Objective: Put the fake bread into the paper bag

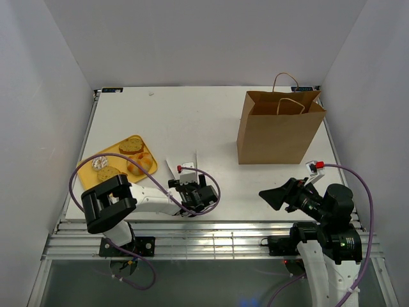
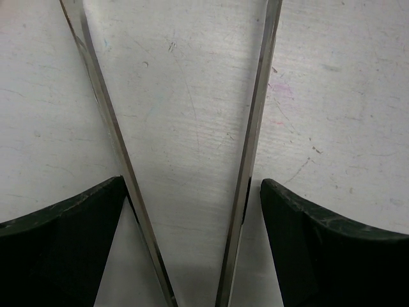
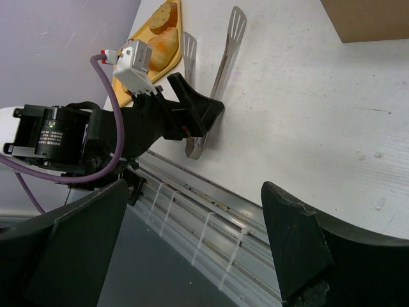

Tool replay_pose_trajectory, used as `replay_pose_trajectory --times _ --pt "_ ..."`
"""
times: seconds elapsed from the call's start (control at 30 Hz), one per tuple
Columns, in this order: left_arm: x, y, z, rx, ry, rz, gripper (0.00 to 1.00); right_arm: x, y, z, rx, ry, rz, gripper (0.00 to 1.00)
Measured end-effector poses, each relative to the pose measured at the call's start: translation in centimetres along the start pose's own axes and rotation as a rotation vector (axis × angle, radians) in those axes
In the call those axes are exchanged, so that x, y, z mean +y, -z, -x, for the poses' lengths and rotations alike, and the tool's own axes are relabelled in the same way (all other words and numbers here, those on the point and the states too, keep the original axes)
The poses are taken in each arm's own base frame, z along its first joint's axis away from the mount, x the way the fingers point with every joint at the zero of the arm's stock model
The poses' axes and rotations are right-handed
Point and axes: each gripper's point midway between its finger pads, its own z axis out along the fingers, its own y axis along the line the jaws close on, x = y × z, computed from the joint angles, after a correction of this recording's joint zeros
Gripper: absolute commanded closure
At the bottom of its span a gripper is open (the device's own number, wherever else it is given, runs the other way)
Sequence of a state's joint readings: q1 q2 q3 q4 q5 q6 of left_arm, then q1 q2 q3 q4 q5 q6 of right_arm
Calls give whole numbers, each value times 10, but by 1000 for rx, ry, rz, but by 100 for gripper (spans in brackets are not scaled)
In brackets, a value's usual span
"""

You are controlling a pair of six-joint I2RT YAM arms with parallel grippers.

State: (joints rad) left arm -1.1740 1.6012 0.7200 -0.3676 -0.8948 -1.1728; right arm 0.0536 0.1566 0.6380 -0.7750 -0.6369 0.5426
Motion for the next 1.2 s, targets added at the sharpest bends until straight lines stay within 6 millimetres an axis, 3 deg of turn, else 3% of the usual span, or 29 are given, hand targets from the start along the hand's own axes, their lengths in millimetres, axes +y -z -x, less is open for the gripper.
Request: replay_pose_trajectory --times 0.27,0.4,0.5,0.63,0.87,0.97,1.2 --pt "11 -11 5 -48 -2 54 10 0 0 0 2 0 3 10" --pt "15 -16 8 -72 4 61 24 1 0 0 2 0 3 10" --pt "17 -19 9 -91 6 63 29 1 0 0 2 0 3 10" --pt "19 -21 11 -106 9 65 45 1 0 0 0 1 3 10" --pt "21 -15 16 -50 16 46 54 3 1 2 -5 7 6 10" --pt "18 -3 32 -21 42 -5 54 3 1 2 -4 8 6 10" --pt "6 32 112 -19 214 -212 54 2 -2 7 22 24 -6 10"
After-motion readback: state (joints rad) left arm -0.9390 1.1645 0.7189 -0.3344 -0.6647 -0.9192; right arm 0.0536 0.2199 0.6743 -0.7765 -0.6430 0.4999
